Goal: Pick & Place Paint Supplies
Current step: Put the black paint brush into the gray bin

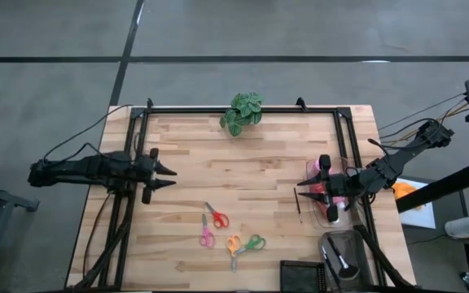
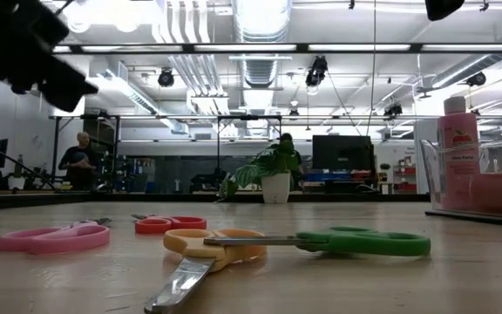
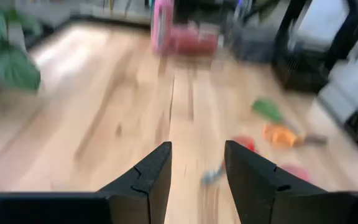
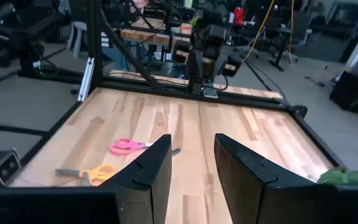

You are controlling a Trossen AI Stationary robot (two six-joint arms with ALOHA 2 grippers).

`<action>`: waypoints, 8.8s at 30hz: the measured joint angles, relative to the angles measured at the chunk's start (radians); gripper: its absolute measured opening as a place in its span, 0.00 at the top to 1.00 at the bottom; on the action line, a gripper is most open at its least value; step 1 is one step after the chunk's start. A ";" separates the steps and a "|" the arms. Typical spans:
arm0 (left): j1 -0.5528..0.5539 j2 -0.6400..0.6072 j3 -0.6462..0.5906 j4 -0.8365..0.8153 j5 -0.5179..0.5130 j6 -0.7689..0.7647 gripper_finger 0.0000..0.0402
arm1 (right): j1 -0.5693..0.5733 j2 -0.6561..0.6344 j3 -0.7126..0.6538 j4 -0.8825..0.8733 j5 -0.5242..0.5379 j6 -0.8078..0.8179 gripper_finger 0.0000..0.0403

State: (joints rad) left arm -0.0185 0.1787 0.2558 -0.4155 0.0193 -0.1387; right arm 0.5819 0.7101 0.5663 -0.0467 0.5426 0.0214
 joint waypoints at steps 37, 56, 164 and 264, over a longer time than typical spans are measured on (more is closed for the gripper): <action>0.000 0.000 -0.001 -0.276 -0.001 -0.014 0.63 | -0.027 0.333 0.422 -0.687 0.003 1.397 0.71; 0.000 0.000 -0.002 -0.276 -0.003 -0.011 0.63 | -0.141 0.815 0.632 -1.126 -0.356 1.648 0.71; 0.000 0.002 -0.002 -0.276 -0.002 -0.013 0.63 | -0.389 1.145 0.605 -0.473 -0.471 1.319 0.71; 0.000 0.002 -0.002 -0.276 -0.004 -0.016 0.63 | -0.373 1.317 0.753 -0.766 -0.472 1.547 0.95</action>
State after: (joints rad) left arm -0.0185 0.1806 0.2539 -0.6914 0.0151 -0.1551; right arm 0.2092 2.0273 1.3196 -0.8132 0.0711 1.5687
